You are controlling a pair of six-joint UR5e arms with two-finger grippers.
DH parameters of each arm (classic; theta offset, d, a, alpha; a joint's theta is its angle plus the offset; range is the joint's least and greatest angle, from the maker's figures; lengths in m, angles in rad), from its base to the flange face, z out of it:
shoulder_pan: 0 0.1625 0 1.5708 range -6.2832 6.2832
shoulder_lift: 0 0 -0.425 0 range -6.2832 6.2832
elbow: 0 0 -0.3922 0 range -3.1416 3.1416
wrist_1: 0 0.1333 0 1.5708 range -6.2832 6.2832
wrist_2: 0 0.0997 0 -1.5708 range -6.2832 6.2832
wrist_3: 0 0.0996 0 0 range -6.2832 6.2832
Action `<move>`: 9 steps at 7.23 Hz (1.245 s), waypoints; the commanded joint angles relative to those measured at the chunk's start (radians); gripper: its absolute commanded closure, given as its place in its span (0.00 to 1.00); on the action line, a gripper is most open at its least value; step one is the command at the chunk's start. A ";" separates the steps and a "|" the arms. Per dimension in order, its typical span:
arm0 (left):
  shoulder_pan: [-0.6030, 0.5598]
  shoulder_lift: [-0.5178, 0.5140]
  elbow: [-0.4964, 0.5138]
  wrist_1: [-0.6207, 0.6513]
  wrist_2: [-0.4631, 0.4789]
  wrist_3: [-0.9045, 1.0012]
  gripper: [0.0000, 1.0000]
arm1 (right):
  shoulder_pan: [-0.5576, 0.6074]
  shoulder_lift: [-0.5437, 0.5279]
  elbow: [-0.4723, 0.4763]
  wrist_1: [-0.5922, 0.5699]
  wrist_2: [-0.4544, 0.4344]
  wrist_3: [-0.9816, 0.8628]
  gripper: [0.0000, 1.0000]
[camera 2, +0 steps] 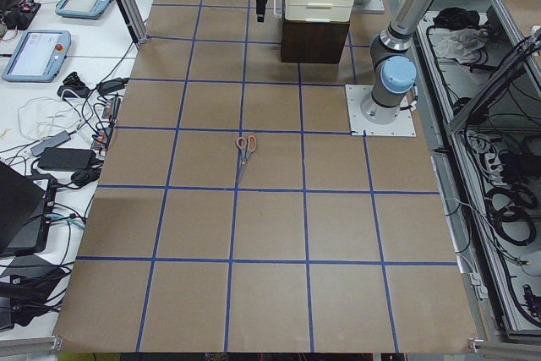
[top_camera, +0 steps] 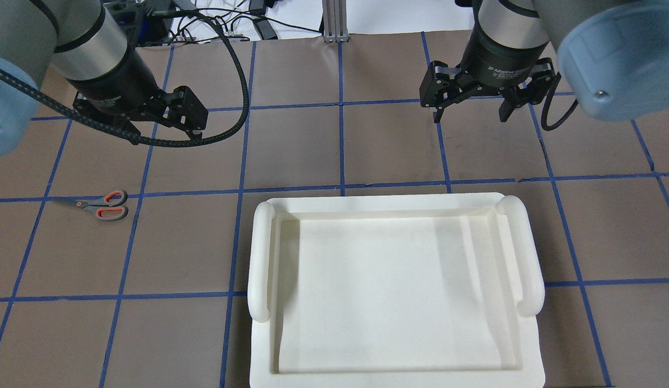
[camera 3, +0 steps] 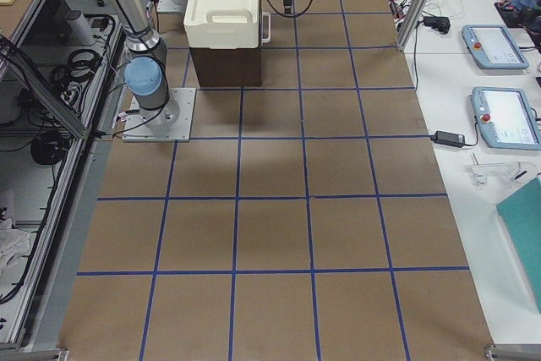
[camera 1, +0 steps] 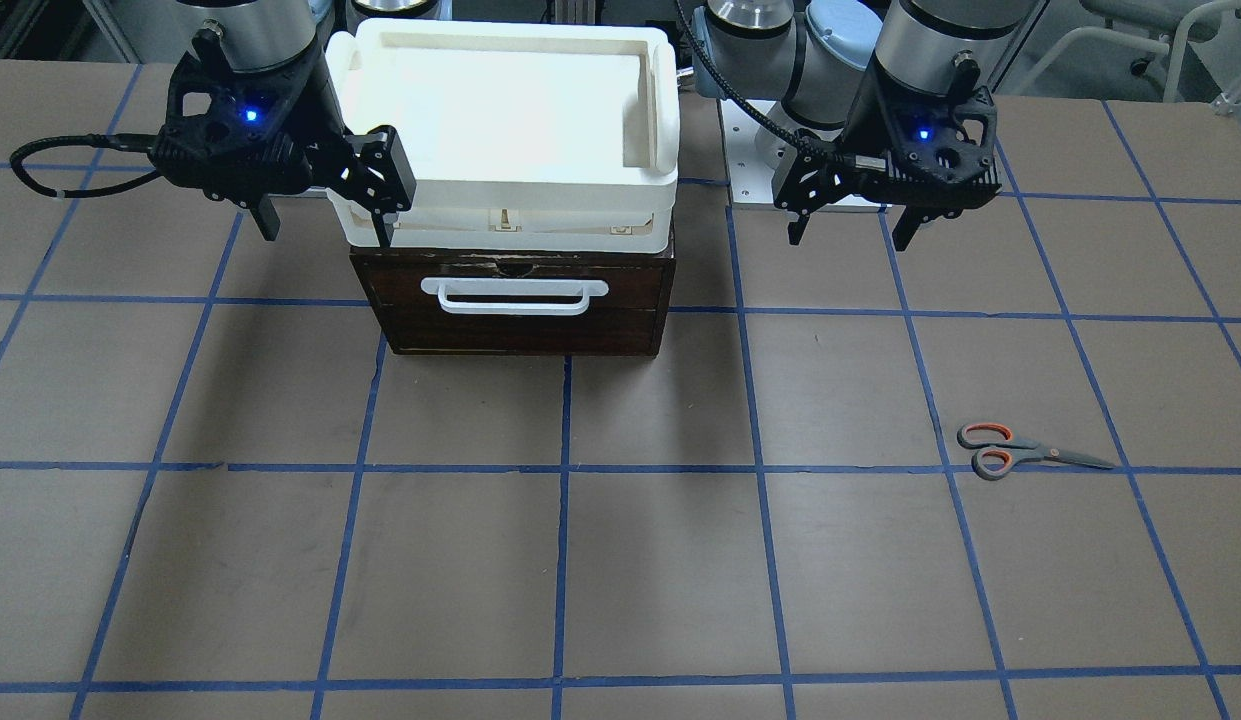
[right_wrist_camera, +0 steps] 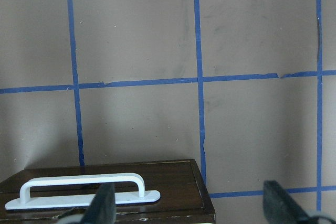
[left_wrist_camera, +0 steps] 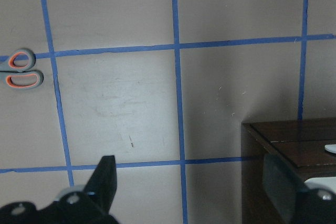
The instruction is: Place scissors in drawer with both arms
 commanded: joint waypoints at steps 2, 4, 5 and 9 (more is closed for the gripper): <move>0.005 -0.006 0.000 0.000 -0.003 0.002 0.00 | 0.006 0.008 -0.002 -0.005 0.005 -0.005 0.00; 0.005 -0.008 0.000 0.002 -0.003 0.011 0.00 | 0.014 0.060 0.000 -0.008 0.008 -0.006 0.00; 0.006 -0.008 0.000 0.002 -0.003 0.030 0.00 | 0.017 0.098 -0.002 -0.011 0.018 -0.061 0.00; 0.208 -0.082 -0.031 0.114 -0.006 0.670 0.00 | 0.048 0.184 -0.008 -0.043 0.169 -0.863 0.01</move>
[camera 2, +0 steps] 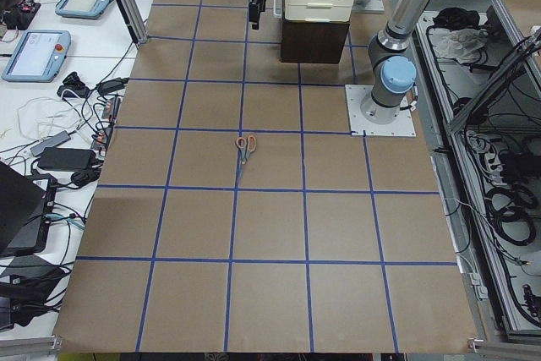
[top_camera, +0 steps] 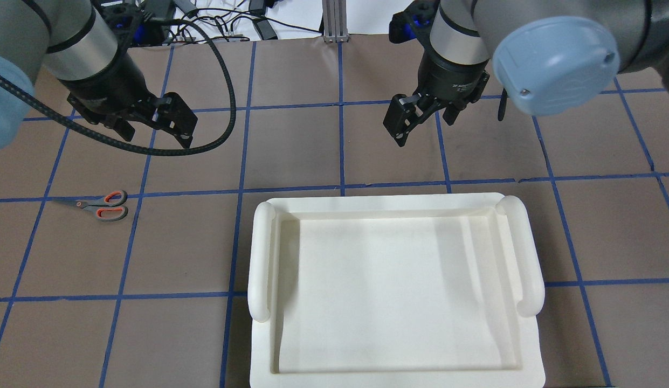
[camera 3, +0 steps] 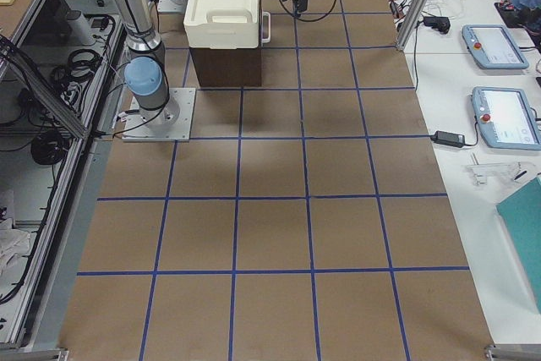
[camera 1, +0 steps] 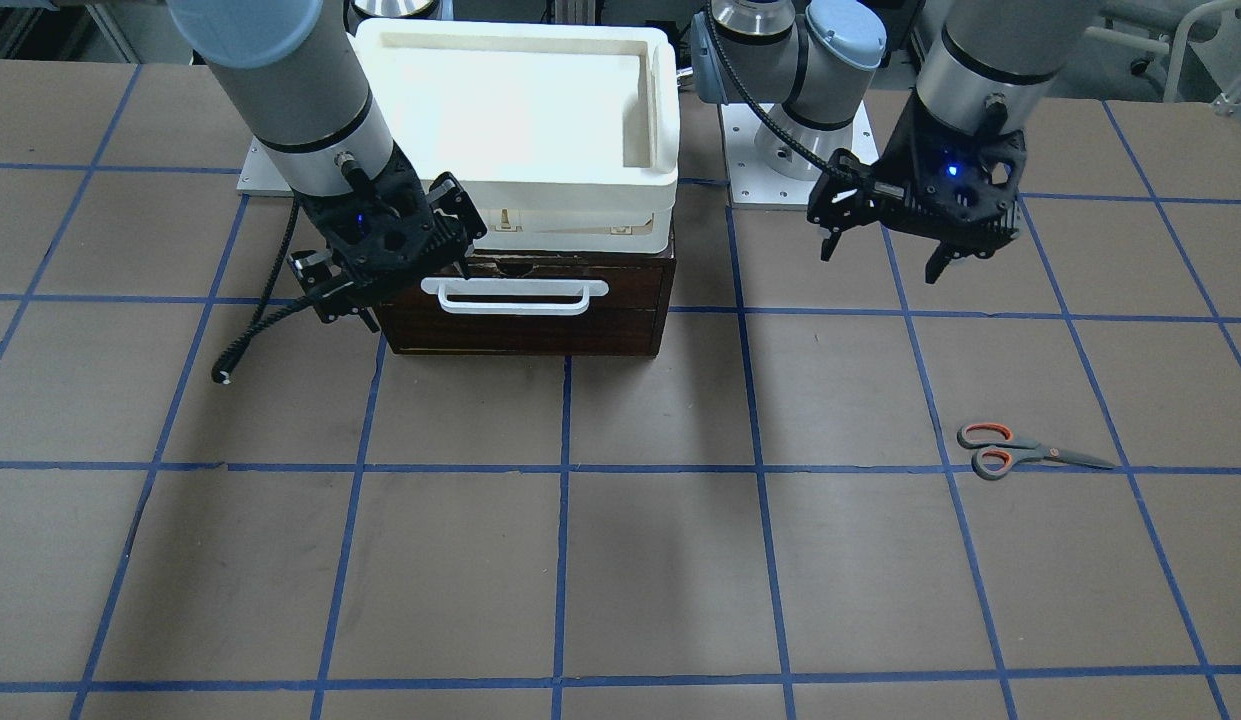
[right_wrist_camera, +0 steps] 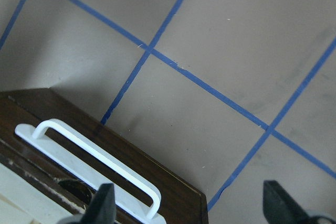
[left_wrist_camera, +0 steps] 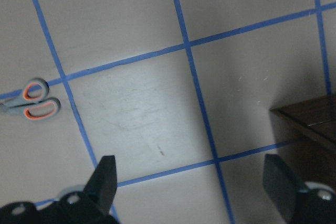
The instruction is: Place scissors in drawer with both arms
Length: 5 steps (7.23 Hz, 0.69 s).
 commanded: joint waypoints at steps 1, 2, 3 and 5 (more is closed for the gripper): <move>0.144 -0.083 -0.031 0.102 0.003 0.459 0.00 | 0.002 0.048 -0.003 -0.001 0.026 -0.328 0.04; 0.185 -0.129 -0.057 0.119 0.044 0.646 0.00 | 0.002 0.070 -0.006 -0.001 0.029 -0.457 0.08; 0.248 -0.160 -0.067 0.147 0.104 0.874 0.00 | 0.002 0.100 -0.013 0.002 0.074 -0.548 0.08; 0.385 -0.242 -0.070 0.193 0.098 1.173 0.00 | 0.011 0.156 -0.039 0.113 0.115 -0.684 0.07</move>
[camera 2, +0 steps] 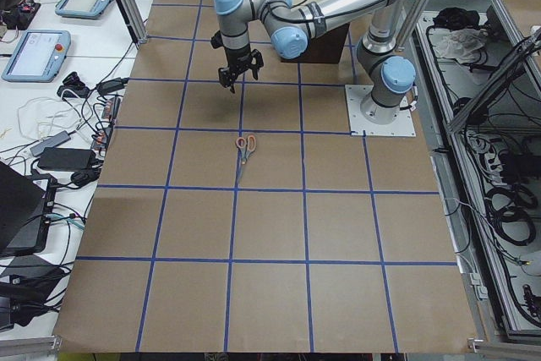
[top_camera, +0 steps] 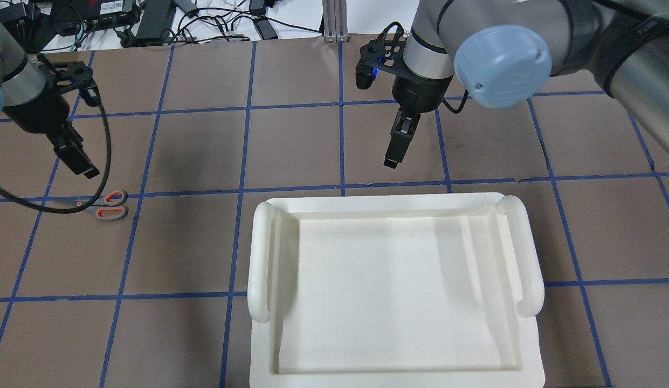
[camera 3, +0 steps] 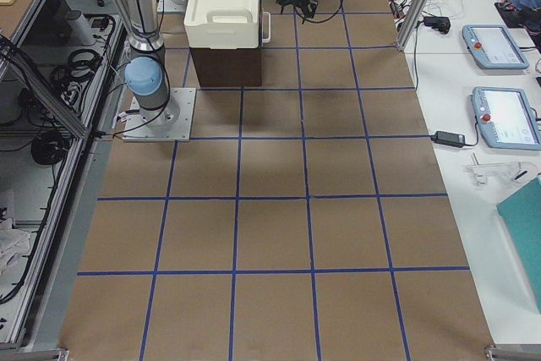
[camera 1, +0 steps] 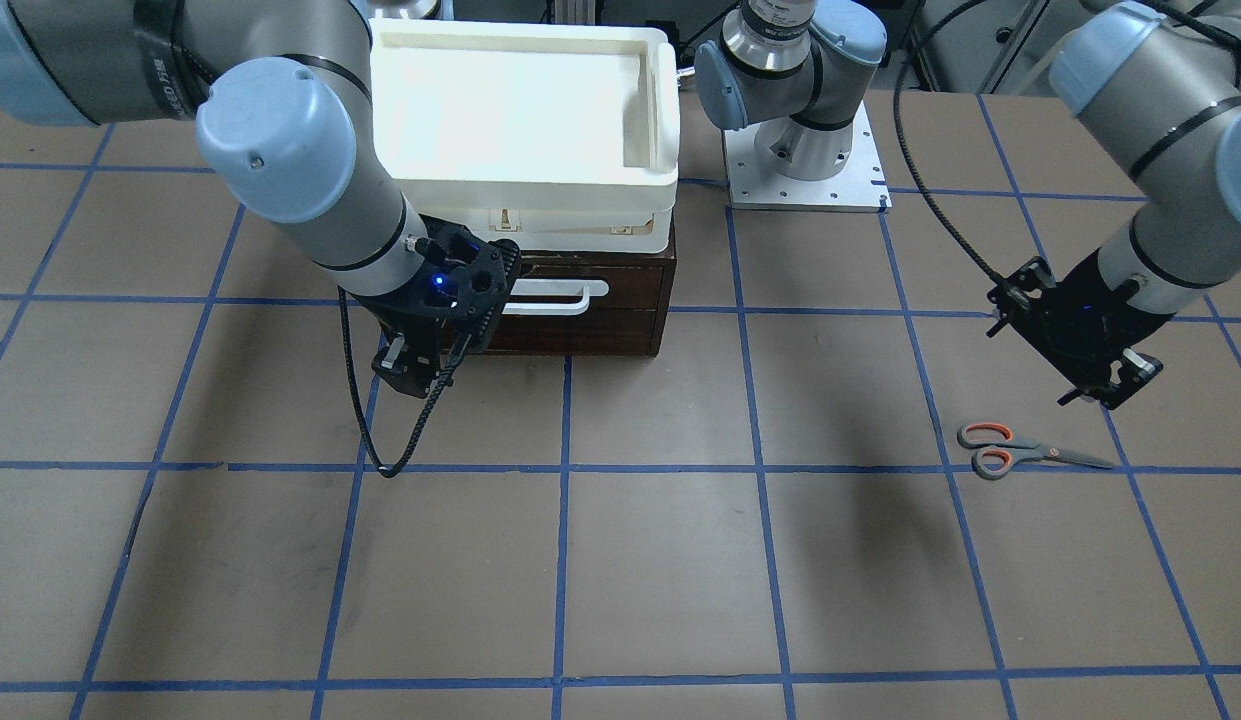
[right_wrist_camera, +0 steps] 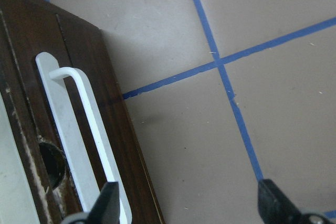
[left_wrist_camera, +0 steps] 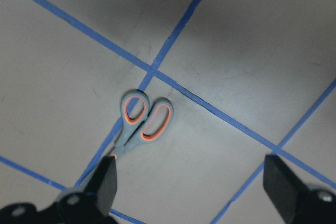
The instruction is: Place scissors in drawer with both arms
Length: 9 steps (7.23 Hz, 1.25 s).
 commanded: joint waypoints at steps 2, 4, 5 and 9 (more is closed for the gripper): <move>0.084 -0.143 -0.003 0.149 0.011 0.481 0.00 | 0.026 0.075 -0.040 0.136 0.021 -0.217 0.08; 0.116 -0.231 -0.005 0.215 0.013 0.779 0.00 | 0.077 0.127 -0.054 0.146 0.004 -0.235 0.08; 0.136 -0.252 -0.005 0.218 0.011 0.830 0.00 | 0.097 0.134 -0.053 0.147 -0.041 -0.247 0.09; 0.167 -0.285 -0.135 0.449 0.011 0.883 0.00 | 0.122 0.155 -0.053 0.175 -0.073 -0.274 0.15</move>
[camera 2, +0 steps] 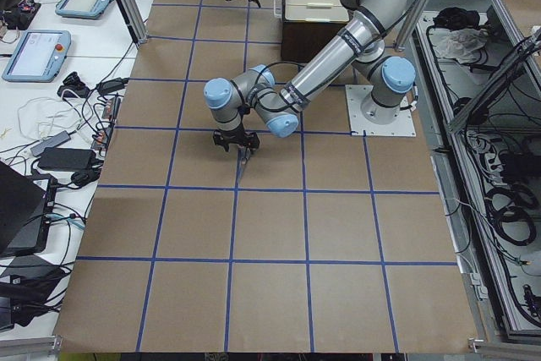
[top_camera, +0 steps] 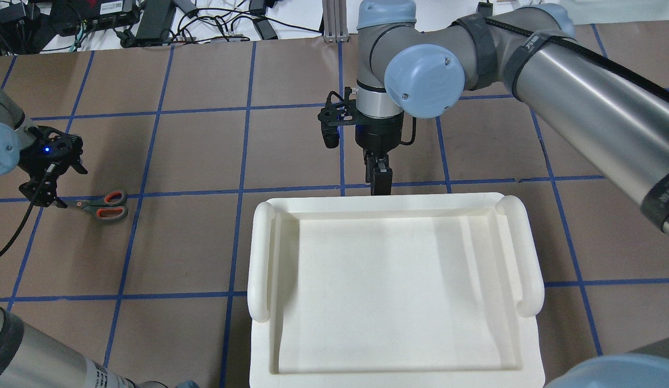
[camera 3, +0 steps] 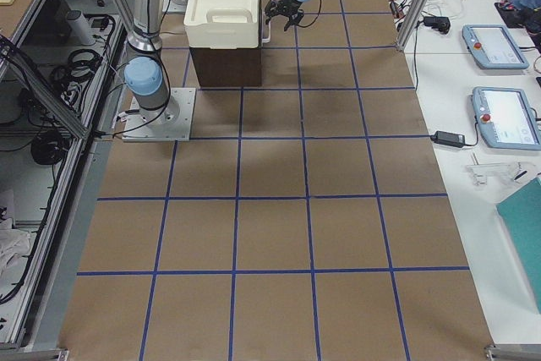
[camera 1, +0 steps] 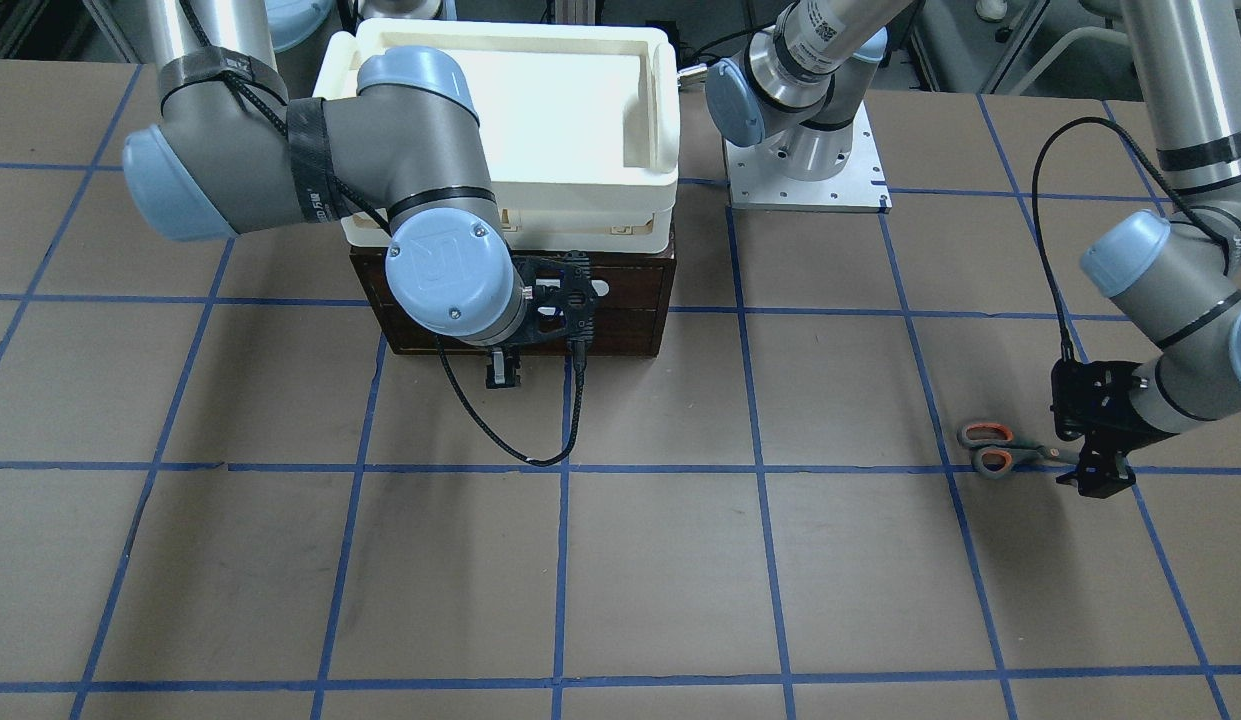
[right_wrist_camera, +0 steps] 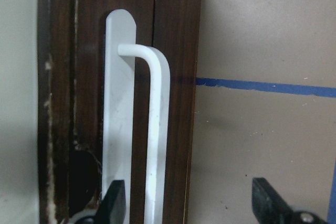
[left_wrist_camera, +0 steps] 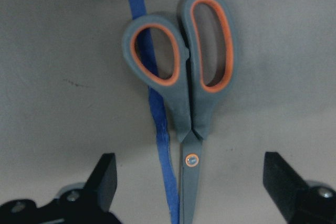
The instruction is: Place scissors in drawer with both arms
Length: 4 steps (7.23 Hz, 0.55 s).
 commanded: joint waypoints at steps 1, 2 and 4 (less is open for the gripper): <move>0.019 -0.004 -0.057 0.085 -0.006 0.005 0.00 | 0.003 0.012 0.001 0.001 -0.004 -0.006 0.15; 0.029 -0.004 -0.066 0.085 -0.009 0.005 0.00 | 0.003 0.018 0.001 0.003 -0.004 -0.007 0.17; 0.036 -0.004 -0.069 0.091 -0.012 0.014 0.00 | 0.003 0.024 0.011 0.003 -0.005 -0.012 0.19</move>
